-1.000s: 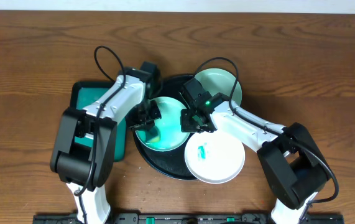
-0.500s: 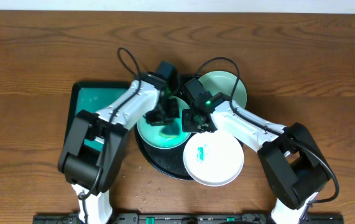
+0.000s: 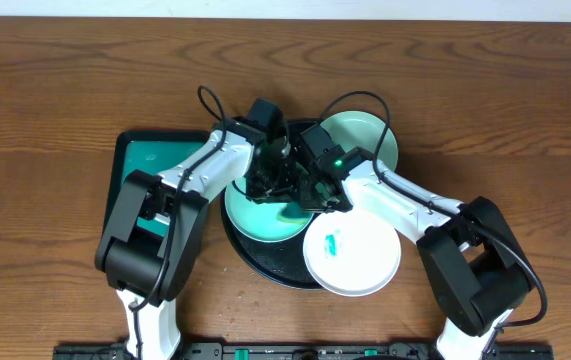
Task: Clean dirty plates on tray and stack at the side
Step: 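Scrub the pale green plate held by right gripper with the sponge, then return the sponge to the teal tray and release it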
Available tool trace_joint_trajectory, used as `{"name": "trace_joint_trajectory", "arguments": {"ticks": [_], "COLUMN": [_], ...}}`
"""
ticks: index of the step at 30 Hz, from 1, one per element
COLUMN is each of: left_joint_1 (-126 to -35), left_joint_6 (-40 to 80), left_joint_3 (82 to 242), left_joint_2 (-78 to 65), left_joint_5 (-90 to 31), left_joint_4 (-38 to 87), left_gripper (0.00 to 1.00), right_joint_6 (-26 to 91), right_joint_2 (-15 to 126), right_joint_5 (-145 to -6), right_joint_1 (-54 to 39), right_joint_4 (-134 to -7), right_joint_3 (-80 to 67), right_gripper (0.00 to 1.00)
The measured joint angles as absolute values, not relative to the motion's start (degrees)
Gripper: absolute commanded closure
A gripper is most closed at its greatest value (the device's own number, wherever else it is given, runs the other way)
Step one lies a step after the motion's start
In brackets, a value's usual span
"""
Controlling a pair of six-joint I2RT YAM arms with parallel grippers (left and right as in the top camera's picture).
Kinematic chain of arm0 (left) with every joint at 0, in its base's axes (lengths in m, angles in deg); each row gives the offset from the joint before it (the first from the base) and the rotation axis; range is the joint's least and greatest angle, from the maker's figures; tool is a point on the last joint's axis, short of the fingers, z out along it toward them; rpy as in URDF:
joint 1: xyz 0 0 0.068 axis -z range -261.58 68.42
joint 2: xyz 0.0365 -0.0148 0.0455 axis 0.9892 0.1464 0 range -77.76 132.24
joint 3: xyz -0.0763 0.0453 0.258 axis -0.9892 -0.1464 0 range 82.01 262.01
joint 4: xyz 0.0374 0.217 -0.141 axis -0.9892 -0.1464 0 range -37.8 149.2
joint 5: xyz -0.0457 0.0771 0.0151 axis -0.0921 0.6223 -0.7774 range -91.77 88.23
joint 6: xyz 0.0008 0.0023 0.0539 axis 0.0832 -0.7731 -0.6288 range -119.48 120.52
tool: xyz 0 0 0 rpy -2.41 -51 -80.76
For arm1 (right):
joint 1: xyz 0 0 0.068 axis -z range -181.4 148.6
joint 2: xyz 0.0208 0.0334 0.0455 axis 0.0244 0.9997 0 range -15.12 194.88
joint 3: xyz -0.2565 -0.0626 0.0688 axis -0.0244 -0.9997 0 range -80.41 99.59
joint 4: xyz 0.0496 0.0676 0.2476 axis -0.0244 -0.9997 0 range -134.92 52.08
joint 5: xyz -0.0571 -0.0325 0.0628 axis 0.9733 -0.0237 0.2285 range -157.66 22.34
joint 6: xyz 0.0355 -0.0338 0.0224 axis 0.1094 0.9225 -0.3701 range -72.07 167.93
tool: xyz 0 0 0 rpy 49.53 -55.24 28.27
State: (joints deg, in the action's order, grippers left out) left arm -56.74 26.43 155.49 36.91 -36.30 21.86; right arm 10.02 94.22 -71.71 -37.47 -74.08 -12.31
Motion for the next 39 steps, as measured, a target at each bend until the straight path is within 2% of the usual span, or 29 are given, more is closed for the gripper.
{"name": "trace_joint_trajectory", "arguments": {"ticks": [7, 16, 24, 31, 34, 39], "left_joint_1": [-58.1, -61.0, -61.8, -62.4, -62.5, -68.0], "left_joint_6": [26.3, 28.9, 29.1, 29.1, 29.2, 29.2], "left_joint_3": [155.4, 155.4, 155.4, 155.4, 155.4, 155.4], "left_joint_2": [37.3, 37.2, 31.4, 20.8, 16.3, 12.5], "left_joint_5": [-40.8, -38.1, -26.4, -19.7, -13.3, -4.5], "left_joint_4": [23.0, 17.7, 14.0, 8.5, 4.2, -0.8], "left_gripper": [0.93, 0.93, 0.93, 0.93, 0.93, 0.93], "right_joint_6": [10.1, 10.1, 10.1, 10.1, 10.1, 10.1], "right_joint_2": [94.2, 94.2, 94.2, 94.2, 94.2, 94.2], "right_joint_5": [-71.2, -71.2, -71.2, -71.2, -71.2, -71.2], "right_joint_1": [-37.5, -37.5, -37.7, -37.7, -37.7, -37.7], "right_joint_4": [-74.1, -74.2, -74.1, -74.1, -74.1, -74.1], "right_joint_3": [-12.3, -12.3, -12.3, -12.3, -12.3, -12.3], "right_gripper": [0.99, 0.99, 0.99, 0.99, 0.99, 0.99]}}
